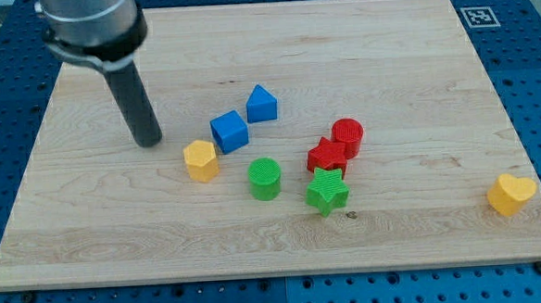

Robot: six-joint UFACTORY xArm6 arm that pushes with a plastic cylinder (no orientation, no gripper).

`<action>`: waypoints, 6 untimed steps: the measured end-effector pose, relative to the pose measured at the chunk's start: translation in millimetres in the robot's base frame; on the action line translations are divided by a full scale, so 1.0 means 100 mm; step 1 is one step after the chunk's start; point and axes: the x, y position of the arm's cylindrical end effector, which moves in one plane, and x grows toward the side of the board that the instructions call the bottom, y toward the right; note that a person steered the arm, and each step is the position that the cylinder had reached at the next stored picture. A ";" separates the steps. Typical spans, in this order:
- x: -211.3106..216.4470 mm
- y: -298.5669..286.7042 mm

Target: Place the yellow hexagon in between blue cube and green circle

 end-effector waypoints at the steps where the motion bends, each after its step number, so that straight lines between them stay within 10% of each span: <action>1: 0.22 0.18; 6: 0.44 0.78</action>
